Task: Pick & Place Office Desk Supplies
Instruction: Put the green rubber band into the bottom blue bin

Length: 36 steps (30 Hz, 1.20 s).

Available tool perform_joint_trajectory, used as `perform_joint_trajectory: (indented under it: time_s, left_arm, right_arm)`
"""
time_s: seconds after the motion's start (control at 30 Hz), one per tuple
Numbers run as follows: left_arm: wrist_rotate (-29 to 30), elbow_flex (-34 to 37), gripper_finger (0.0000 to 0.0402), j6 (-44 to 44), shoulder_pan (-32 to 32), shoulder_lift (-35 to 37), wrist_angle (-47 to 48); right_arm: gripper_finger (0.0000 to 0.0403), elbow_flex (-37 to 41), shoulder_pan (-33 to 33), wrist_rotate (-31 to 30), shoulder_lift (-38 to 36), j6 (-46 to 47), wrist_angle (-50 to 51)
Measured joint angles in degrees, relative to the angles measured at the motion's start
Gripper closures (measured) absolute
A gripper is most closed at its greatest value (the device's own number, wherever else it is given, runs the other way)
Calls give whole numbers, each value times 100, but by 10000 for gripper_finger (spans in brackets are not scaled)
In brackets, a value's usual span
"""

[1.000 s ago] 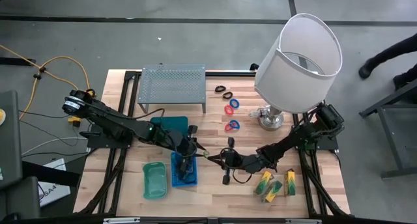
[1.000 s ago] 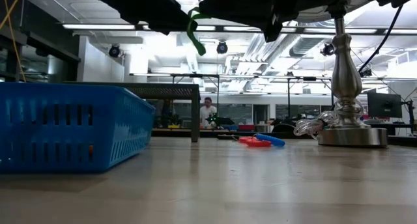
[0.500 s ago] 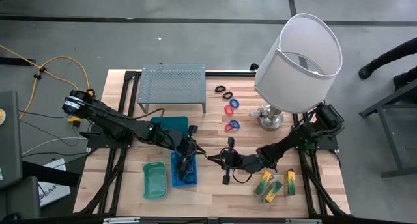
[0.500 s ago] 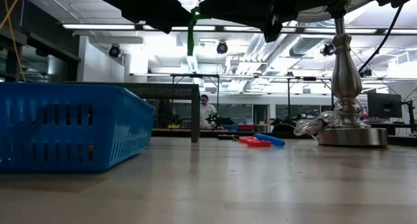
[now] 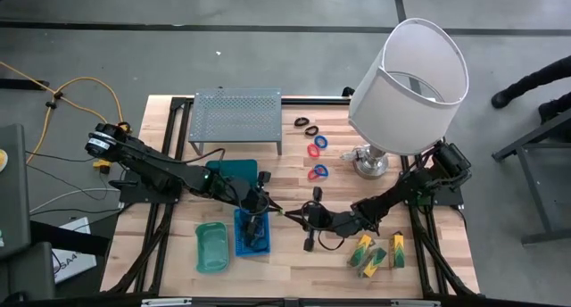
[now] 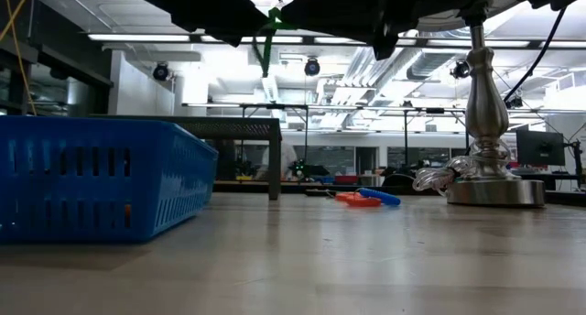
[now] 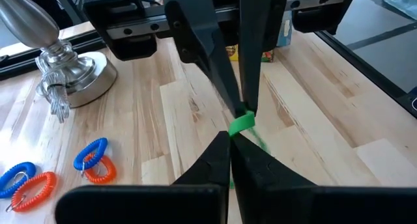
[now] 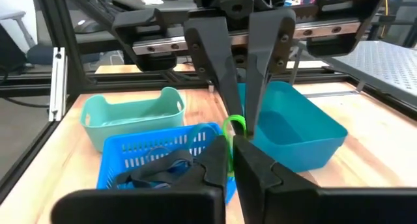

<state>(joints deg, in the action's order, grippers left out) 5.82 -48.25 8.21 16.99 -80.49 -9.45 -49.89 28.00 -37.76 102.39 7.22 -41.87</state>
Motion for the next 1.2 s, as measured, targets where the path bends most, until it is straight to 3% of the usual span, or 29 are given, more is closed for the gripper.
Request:
perform_joint_trajectory:
  time_s: [0.33,0.63,0.93,1.2]
  left_arm:
    - [-3,0,401,-80,12,0,123]
    - [0,2,401,-317,331,2,372]
    - [31,2,401,-1100,667,4,966]
    - [28,4,401,-2296,798,4,2263]
  right_arm:
    - [333,0,10,17,0,0,0]
    - [324,0,91,17,0,-124,4]
    - [321,0,88,20,0,-129,48]
    - [322,0,88,22,0,-129,107]
